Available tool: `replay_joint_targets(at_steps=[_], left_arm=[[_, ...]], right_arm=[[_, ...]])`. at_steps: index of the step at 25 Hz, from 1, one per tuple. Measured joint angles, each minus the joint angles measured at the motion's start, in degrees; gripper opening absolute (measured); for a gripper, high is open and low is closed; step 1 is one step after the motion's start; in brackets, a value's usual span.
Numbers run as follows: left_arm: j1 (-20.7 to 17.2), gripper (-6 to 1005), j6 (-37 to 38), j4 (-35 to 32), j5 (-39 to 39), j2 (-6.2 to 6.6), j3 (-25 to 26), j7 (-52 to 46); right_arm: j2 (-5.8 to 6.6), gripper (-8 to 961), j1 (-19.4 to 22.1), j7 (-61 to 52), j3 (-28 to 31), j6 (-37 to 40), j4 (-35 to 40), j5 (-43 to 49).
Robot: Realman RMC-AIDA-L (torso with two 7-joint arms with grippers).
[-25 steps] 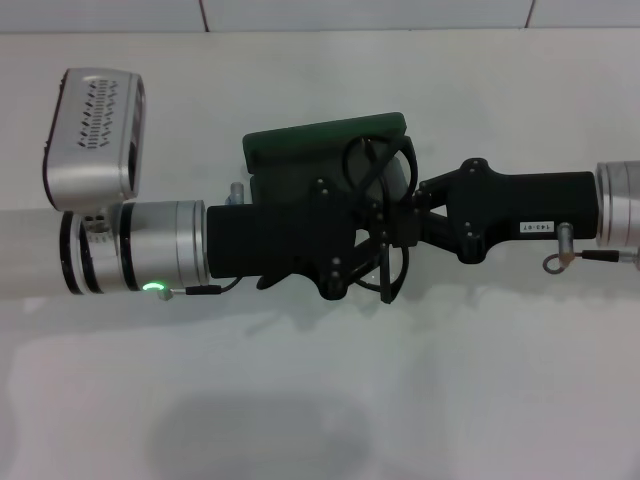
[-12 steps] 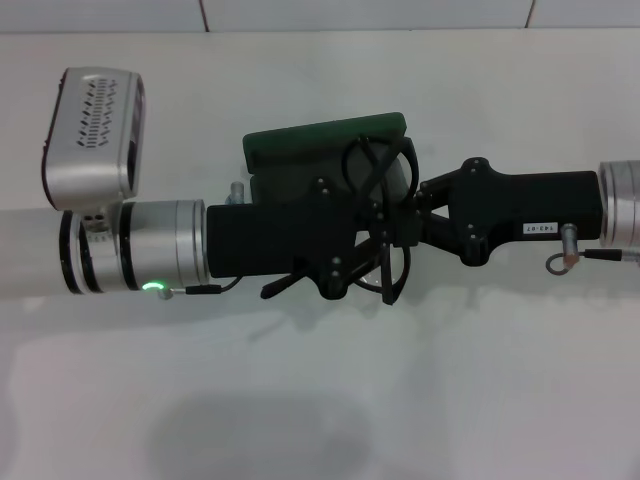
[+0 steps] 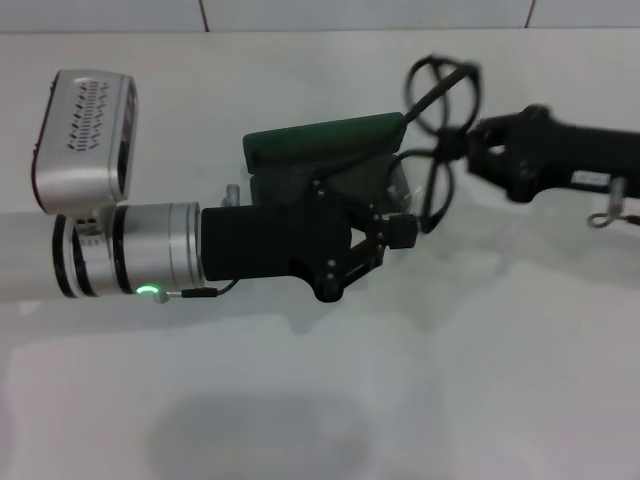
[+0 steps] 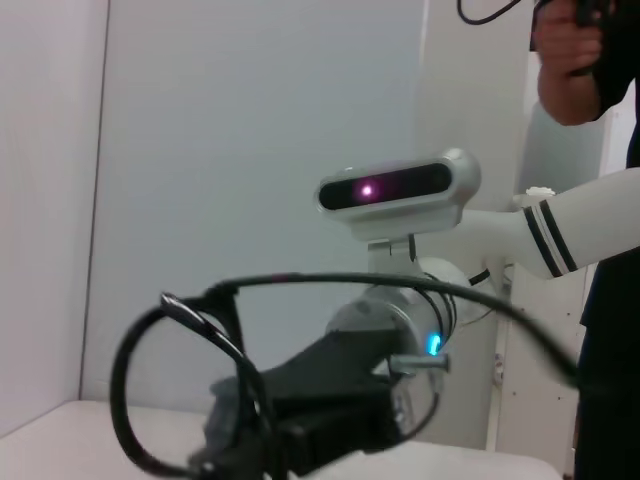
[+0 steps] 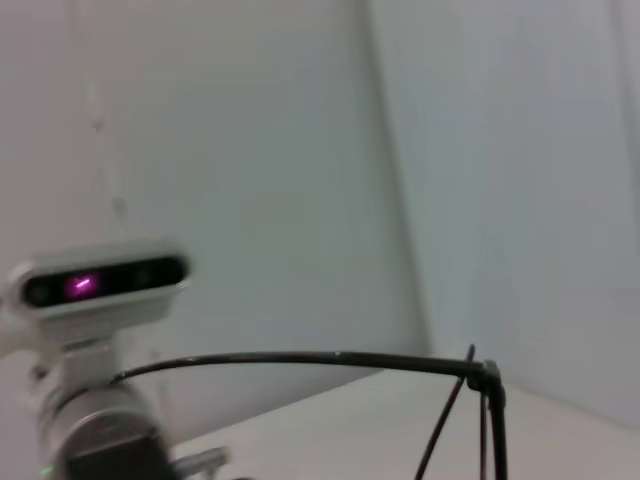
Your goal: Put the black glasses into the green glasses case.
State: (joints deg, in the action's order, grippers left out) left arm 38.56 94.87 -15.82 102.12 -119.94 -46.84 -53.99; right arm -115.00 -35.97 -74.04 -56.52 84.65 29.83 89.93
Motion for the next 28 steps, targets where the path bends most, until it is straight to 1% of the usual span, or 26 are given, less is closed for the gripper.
replay_joint_targets(at_steps=[2, 4, 7, 10, 13, 16, 18, 23, 25, 28], left_arm=[[-0.1, 2, 0.6, 0.0, 0.0, 0.05, 0.0, 0.0], [-0.1, 2, 1.7, -0.1, 0.0, 0.1, 0.0, 0.0], [-0.2, 2, 3.3, -0.6, 0.0, 0.12, 0.0, 0.0], [-0.3, 2, 4.7, -1.0, -0.5, 0.19, 0.0, 0.0], [-0.3, 2, 5.8, -1.0, -1.7, 0.36, 0.0, -0.1], [0.4, 2, 6.6, -1.1, -2.1, 0.46, 0.0, -0.1], [1.1, 3, 6.6, -1.1, -2.1, 0.42, -0.1, -0.1], [2.0, 3, 6.4, -1.1, -2.1, 0.33, -0.2, -0.1], [2.0, 3, 6.0, -1.1, -2.1, 0.24, -0.3, 0.0], [1.5, 3, 4.9, -0.9, -2.1, 0.11, -0.3, 0.2]], right_arm=[[0.75, 54, 1.0, 0.1, 1.6, -0.1, 0.4, 0.1], [1.84, 54, 2.0, 0.1, 2.1, -0.9, 0.5, 0.1], [3.08, 54, 3.6, 0.4, 2.1, -3.5, 0.6, 0.2], [3.84, 53, 5.1, 1.8, 2.1, -5.0, 0.3, 0.3], [4.0, 53, 6.0, 3.0, 1.7, -5.2, 0.0, 0.7], [3.5, 53, 5.9, 3.3, 1.5, -4.9, 0.0, 3.0], [2.7, 53, 5.2, 3.7, 1.5, -4.7, 0.0, 5.6], [0.11, 53, 2.6, 4.1, 1.2, -4.7, 0.0, 10.8], [-0.5, 53, 1.6, 4.2, 0.1, -4.5, 0.0, 10.9], [-0.94, 53, 0.1, 4.2, -1.3, -4.4, 0.0, 10.4]])
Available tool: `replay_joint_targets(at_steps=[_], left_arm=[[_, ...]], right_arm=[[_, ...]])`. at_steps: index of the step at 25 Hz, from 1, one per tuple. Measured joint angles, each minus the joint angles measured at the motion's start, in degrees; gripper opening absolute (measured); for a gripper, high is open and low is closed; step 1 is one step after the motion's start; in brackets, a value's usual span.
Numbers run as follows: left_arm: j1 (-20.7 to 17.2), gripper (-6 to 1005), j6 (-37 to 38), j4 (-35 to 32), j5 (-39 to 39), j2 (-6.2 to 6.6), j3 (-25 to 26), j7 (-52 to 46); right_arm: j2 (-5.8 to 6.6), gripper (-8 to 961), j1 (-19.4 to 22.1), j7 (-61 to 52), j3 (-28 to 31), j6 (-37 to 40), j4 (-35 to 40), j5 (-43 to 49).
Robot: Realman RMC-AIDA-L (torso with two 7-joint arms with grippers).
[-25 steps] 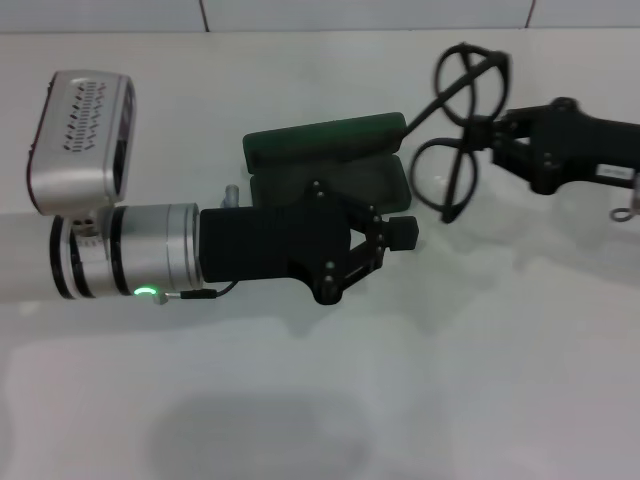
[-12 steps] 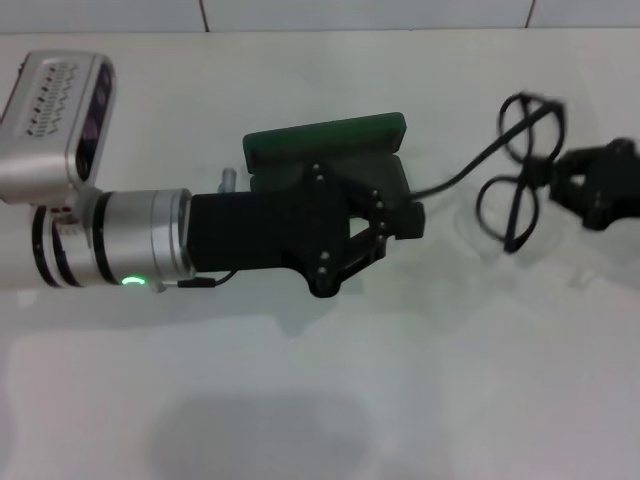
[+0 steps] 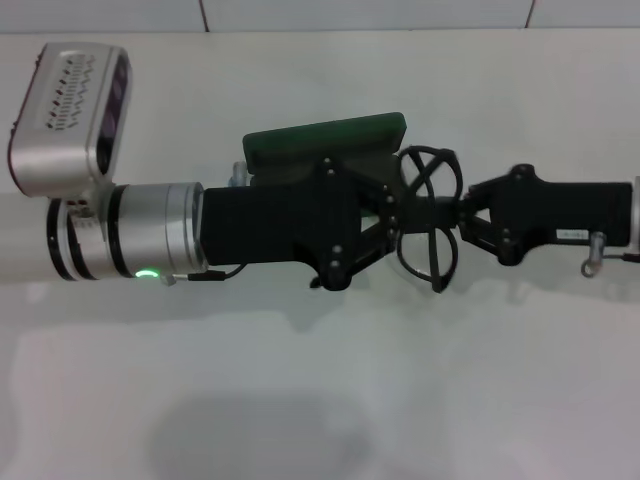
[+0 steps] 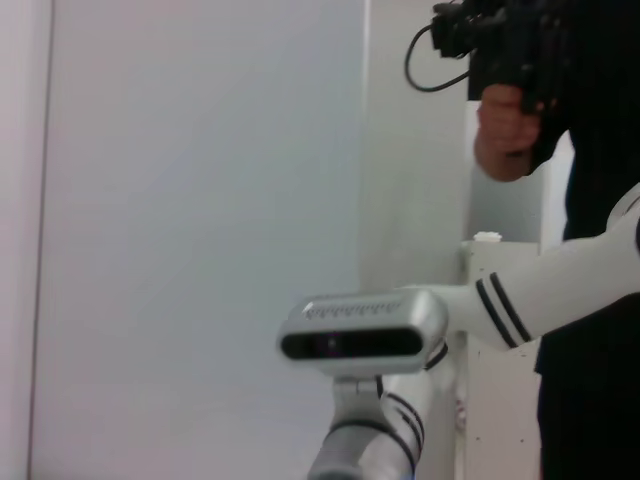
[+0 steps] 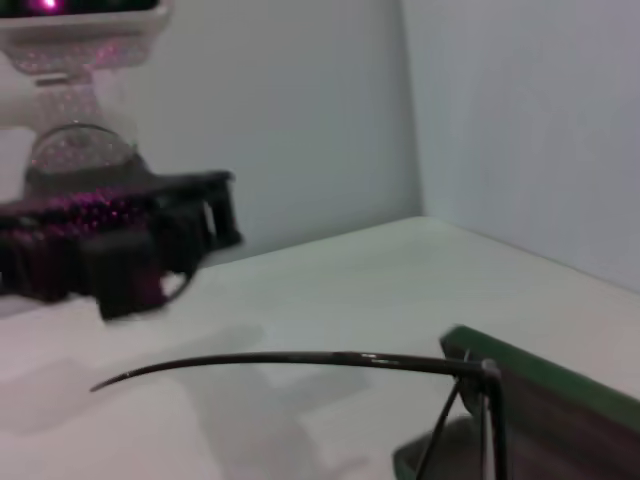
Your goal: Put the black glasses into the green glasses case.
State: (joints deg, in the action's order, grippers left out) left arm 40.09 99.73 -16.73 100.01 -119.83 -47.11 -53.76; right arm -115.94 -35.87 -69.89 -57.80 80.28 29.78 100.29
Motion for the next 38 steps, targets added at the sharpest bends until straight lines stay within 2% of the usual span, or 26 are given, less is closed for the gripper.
replay_joint_targets(at_steps=[6, 22, 32, 38], left_arm=[[-0.2, 3, -3.3, 0.6, 0.4, -0.12, 0.0, -0.1], [0.4, 4, -5.6, 2.7, 0.5, -0.49, -2.2, 0.2], [0.8, 5, -5.9, 2.9, 0.4, -0.58, -2.3, 0.2], [0.9, 5, -6.0, 2.9, 0.4, -0.58, -2.3, 0.2]], right_arm=[[-0.02, 53, -0.8, -0.2, -0.2, 1.3, -0.1, -3.6], [-0.2, 52, -2.9, 0.0, -0.5, 3.1, -0.1, -8.9], [-0.27, 49, -3.7, 0.3, -7.6, 3.5, 0.2, -14.8], [-0.25, 42, -3.8, 0.3, -8.1, 3.5, 0.3, -15.1]])
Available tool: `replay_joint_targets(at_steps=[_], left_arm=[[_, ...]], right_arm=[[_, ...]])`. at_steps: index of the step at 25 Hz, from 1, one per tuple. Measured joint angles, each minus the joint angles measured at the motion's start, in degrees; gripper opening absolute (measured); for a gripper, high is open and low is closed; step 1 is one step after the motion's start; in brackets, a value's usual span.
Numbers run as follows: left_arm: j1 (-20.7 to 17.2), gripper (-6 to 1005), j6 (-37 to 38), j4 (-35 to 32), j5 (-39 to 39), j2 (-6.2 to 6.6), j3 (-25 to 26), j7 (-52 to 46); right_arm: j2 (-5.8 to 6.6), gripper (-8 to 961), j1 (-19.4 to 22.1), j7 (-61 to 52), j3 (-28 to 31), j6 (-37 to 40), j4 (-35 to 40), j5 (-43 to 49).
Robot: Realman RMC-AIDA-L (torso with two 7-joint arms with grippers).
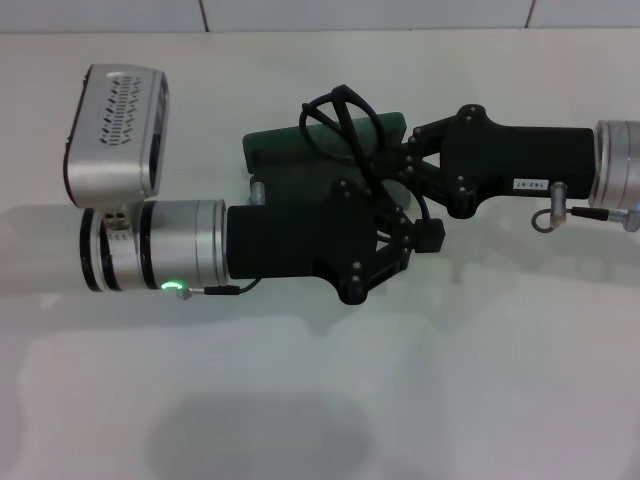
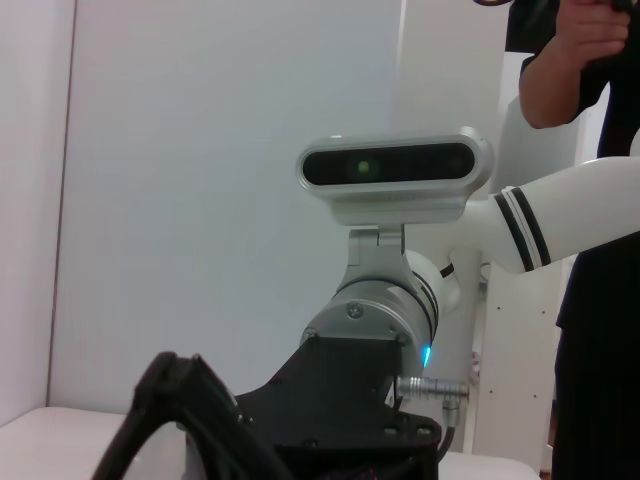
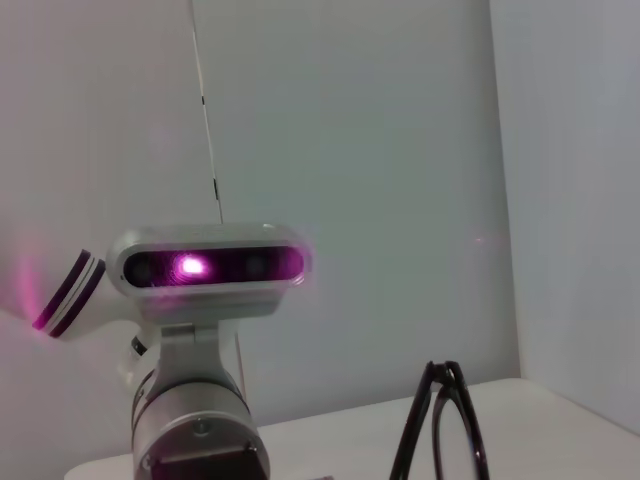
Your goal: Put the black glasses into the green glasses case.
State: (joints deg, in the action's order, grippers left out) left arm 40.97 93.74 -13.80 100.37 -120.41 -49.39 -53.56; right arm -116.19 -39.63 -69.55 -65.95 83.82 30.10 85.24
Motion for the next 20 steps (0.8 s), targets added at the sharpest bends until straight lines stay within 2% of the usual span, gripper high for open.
replay_joint_targets(at_steps=[20], left_arm=[[0.2, 6, -0.4, 0.0, 0.0, -0.07, 0.0, 0.0]], right_arm=[[0.0, 42, 0.1, 0.4, -0.1, 0.2, -0.3, -0.1]])
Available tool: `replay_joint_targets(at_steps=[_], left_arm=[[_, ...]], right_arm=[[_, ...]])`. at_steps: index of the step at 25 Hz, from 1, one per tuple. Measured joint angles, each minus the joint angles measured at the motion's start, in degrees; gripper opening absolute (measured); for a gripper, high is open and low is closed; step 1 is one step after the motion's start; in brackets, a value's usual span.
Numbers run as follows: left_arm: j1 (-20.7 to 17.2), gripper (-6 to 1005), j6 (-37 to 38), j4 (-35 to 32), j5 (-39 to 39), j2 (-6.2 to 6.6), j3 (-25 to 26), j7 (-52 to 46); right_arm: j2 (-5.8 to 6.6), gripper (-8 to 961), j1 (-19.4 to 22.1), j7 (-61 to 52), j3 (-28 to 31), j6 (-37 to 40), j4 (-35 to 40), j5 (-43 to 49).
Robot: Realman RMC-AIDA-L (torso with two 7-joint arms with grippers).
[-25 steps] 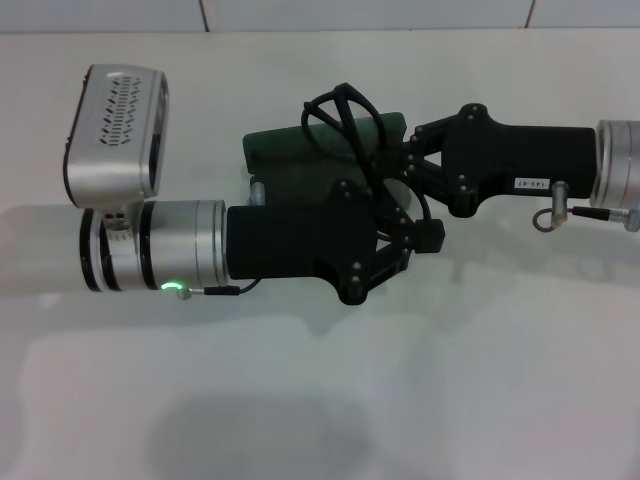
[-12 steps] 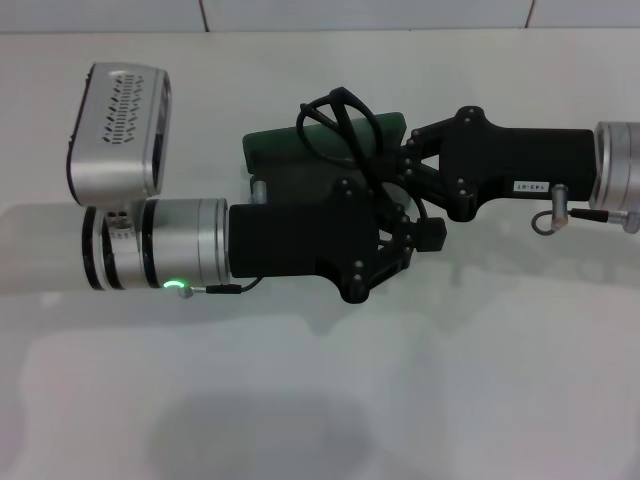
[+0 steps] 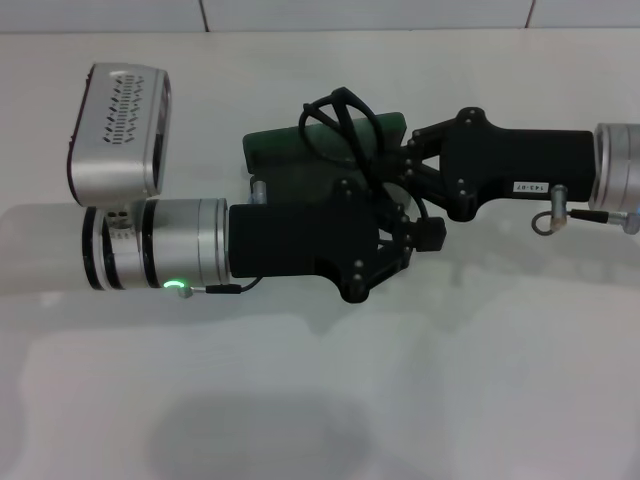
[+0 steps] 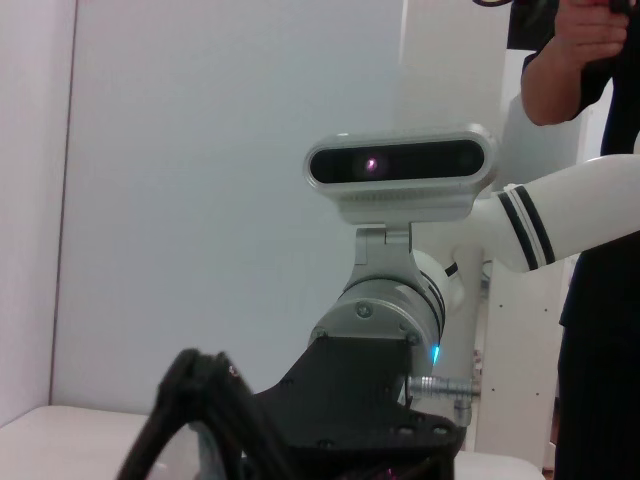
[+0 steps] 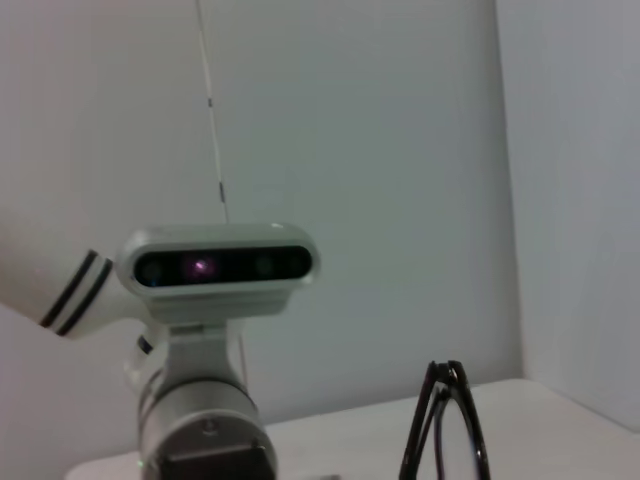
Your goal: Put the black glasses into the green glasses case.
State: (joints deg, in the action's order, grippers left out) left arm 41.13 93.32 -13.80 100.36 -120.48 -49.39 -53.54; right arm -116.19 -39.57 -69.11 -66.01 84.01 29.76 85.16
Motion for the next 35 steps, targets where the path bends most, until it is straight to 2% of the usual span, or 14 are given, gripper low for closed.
replay_joint_targets(at_steps=[6, 14, 18, 22, 27, 31, 35], left_arm=[[-1.5, 6, -0.6, 0.0, 0.2, 0.34, 0.0, -0.1], [-8.1, 7, -3.9, -1.5, 0.4, 1.07, 0.1, -1.4], [-11.9, 7, -4.1, -4.1, 0.4, 1.2, 0.0, -3.6], [-14.1, 7, -4.3, -5.0, 0.4, 1.42, 0.0, -4.3], [-14.8, 8, -4.7, -5.2, 0.4, 1.62, 0.2, -4.3], [-14.8, 8, -4.8, -5.2, 0.4, 1.64, 0.3, -3.9], [-14.5, 8, -4.8, -5.2, 0.4, 1.35, 0.4, -3.8]], right_arm=[[0.11, 42, 0.4, 1.4, 0.2, -4.0, 0.0, 0.0], [0.37, 42, -0.9, 8.4, -3.0, -12.4, 2.5, 0.7], [0.44, 41, -1.5, 13.3, -7.8, -17.1, 6.7, 0.7], [0.55, 41, -2.0, 17.7, -13.3, -20.6, 10.8, 2.4], [0.09, 41, -3.9, 18.0, -21.0, -28.4, 12.4, 7.8], [0.02, 41, -4.4, 18.0, -28.4, -35.8, 12.4, 7.5], [0.0, 42, -5.1, 18.1, -33.0, -40.8, 11.9, 5.8]])
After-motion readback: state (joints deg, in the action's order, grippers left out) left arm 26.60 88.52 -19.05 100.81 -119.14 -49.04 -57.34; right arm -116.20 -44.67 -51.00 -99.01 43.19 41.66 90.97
